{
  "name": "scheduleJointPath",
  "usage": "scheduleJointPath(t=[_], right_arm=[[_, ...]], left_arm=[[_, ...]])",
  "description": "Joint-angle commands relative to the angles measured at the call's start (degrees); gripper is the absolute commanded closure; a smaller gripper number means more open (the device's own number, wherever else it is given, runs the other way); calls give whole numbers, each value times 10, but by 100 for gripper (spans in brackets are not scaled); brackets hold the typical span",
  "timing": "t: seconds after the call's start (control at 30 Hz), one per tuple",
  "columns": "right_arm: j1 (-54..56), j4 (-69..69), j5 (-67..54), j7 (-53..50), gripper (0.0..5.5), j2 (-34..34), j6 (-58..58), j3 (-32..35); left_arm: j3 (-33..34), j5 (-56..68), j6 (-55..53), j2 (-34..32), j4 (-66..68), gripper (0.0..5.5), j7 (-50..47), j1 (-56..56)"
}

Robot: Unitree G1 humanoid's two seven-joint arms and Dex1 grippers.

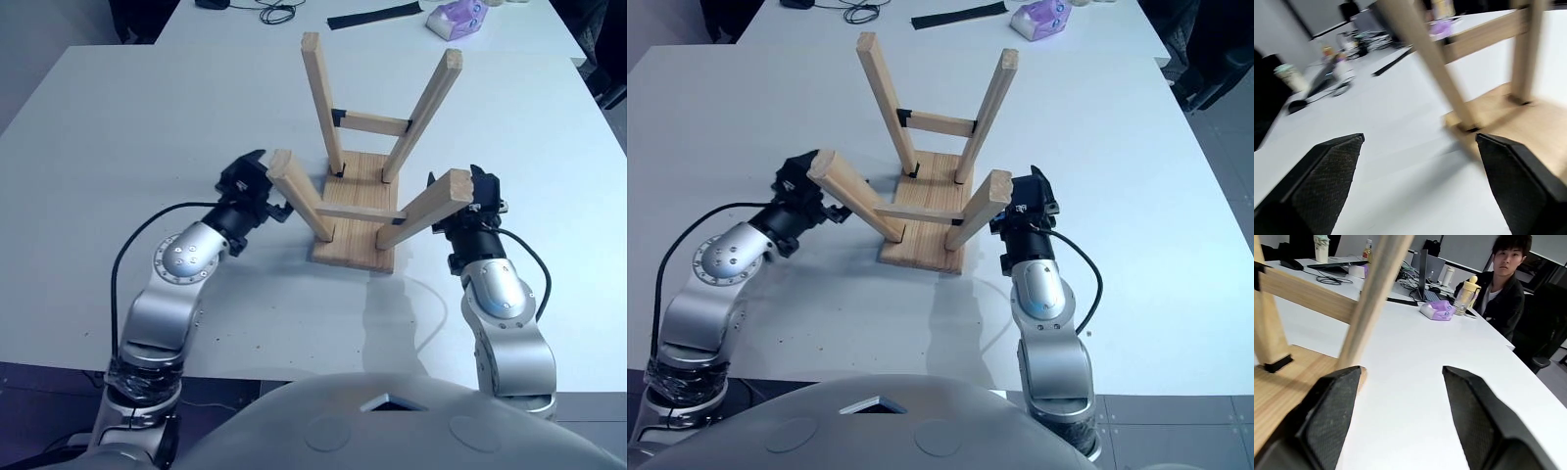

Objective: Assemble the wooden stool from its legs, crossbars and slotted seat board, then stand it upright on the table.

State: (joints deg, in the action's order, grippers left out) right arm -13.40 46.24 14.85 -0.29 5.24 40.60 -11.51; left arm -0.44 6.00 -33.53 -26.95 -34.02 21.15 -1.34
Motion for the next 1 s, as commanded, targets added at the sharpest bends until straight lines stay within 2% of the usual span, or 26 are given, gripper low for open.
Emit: scheduleJointPath(t=[0.03,0.17,0.27,0.43,0.67,0.9,1.0], right_arm=[[-11,-22,-7,3,244,9,-29,29],[-17,-38,-8,4,244,14,-53,43],[-21,-46,-8,4,244,16,-65,49],[-21,-55,-7,4,240,15,-76,49],[-13,-62,-4,5,240,12,-83,38],[3,-64,0,8,240,14,-87,29],[-2,-66,-1,10,240,14,-90,23]], left_arm=[[44,15,22,-10,27,126,10,24],[114,127,-36,27,20,126,12,95],[179,315,-145,74,-10,126,-20,177],[233,560,-222,87,-14,207,-115,260],[203,748,-220,49,-7,207,-235,344],[175,829,-174,16,26,207,-291,421],[149,837,-160,19,15,207,-298,397]])
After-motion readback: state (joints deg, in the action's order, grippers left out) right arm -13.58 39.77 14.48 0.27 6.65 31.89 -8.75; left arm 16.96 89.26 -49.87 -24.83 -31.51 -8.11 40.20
